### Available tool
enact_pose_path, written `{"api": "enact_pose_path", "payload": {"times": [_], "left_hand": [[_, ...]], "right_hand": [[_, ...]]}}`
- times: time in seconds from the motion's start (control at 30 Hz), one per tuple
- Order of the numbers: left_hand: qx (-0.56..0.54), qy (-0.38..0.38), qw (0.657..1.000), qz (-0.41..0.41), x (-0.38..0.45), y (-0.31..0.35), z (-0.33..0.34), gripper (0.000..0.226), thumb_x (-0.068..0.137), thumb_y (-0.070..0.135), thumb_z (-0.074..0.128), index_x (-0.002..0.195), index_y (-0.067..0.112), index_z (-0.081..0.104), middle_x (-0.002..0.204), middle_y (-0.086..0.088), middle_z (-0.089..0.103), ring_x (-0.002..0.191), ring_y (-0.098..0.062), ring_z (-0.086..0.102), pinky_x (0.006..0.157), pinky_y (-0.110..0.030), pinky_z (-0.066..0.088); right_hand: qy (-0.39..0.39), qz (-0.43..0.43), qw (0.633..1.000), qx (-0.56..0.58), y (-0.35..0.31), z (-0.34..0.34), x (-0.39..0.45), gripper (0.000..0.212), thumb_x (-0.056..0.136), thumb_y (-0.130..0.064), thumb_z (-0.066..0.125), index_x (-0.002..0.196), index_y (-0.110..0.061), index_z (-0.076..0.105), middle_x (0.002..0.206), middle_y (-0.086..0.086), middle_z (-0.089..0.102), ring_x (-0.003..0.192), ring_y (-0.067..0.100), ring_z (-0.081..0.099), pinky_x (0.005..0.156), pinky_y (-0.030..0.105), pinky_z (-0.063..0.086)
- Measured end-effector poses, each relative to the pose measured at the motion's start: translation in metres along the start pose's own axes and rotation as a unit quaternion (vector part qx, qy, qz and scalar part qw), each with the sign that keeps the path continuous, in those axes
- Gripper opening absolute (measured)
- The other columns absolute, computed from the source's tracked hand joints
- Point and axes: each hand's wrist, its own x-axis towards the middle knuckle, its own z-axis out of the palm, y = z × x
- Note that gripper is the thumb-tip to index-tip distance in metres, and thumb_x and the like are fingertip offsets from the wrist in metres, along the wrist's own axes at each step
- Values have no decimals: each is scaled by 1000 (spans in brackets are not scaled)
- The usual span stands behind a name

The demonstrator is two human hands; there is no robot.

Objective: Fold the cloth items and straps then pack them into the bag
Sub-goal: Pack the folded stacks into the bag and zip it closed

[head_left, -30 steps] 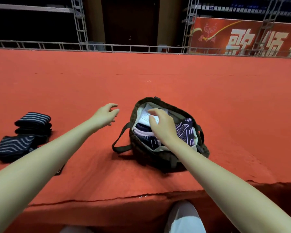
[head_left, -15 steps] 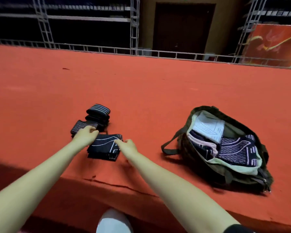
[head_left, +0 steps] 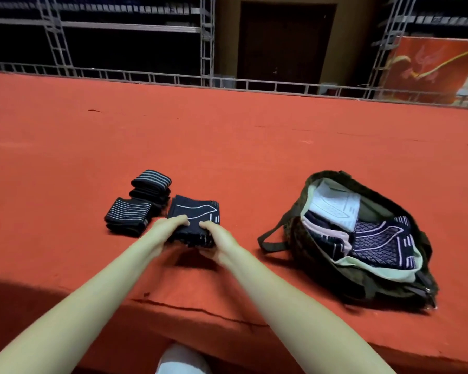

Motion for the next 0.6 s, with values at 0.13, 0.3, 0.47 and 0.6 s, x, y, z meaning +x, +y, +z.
{"api": "enact_pose_path", "payload": {"times": [0.13, 0.3, 0.47, 0.6], "left_hand": [[12, -99, 988, 117, -55, 40, 63, 18, 71, 15, 64, 90, 16, 63, 80, -1, 65, 72, -14, 59, 68, -28, 51], [29, -216, 960, 177, -87, 62, 148, 36, 62, 22, 60, 98, 21, 61, 93, 2, 67, 82, -12, 62, 77, -30, 54], [60, -298, 923, 237, -111, 55, 242, 48, 74, 18, 64, 120, 22, 52, 108, 8, 64, 95, -7, 62, 83, -23, 52], [137, -254, 904, 315, -112, 40, 303, 85, 84, 14, 61, 150, 28, 9, 125, 5, 47, 105, -8, 57, 98, -32, 46]], "right_hand": [[-17, -62, 996, 61, -35, -59, -47, 10, 88, -17, 60, 91, -9, 63, 85, 13, 63, 68, 15, 62, 67, 29, 50], [49, -158, 981, 100, -73, -147, -107, 19, 94, -15, 52, 103, 0, 61, 83, 21, 65, 67, 12, 68, 64, 23, 55], [158, -236, 958, 45, -90, -243, -138, 25, 88, -21, 63, 108, -7, 66, 102, 14, 71, 87, 26, 69, 78, 36, 56], [255, -257, 932, -25, -86, -310, -142, 32, 85, -24, 67, 113, -9, 61, 108, 9, 70, 96, 22, 68, 82, 35, 56]]}}
